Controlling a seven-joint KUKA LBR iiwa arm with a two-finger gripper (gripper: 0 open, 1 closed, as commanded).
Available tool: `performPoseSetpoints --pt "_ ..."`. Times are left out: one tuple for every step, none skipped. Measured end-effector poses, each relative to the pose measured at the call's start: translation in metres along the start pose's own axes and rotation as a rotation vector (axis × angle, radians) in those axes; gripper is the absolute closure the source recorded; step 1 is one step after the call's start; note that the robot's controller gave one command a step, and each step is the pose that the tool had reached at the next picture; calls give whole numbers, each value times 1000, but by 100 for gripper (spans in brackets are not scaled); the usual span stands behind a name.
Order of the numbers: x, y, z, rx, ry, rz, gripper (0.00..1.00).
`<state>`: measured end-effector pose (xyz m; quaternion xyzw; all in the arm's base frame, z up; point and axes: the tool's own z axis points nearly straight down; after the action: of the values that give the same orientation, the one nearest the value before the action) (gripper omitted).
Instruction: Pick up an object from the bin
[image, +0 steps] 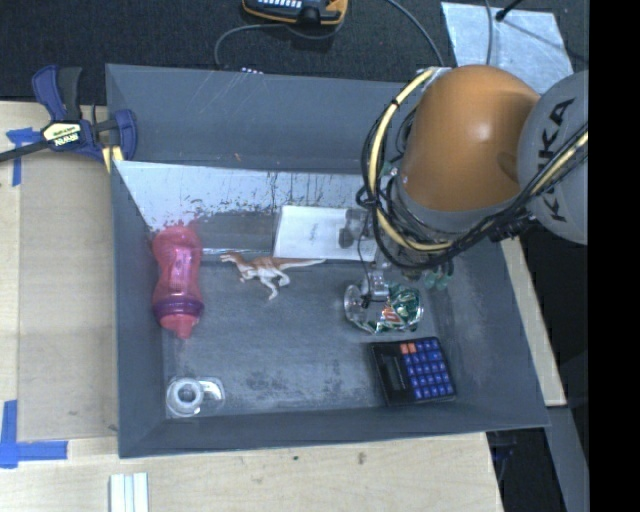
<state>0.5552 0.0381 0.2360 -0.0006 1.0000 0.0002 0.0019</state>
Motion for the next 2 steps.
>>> performPoseSetpoints --pt "-20 -37 68 0 -3 -29 0" --pt "-45 -46 83 0 1 -310 0"
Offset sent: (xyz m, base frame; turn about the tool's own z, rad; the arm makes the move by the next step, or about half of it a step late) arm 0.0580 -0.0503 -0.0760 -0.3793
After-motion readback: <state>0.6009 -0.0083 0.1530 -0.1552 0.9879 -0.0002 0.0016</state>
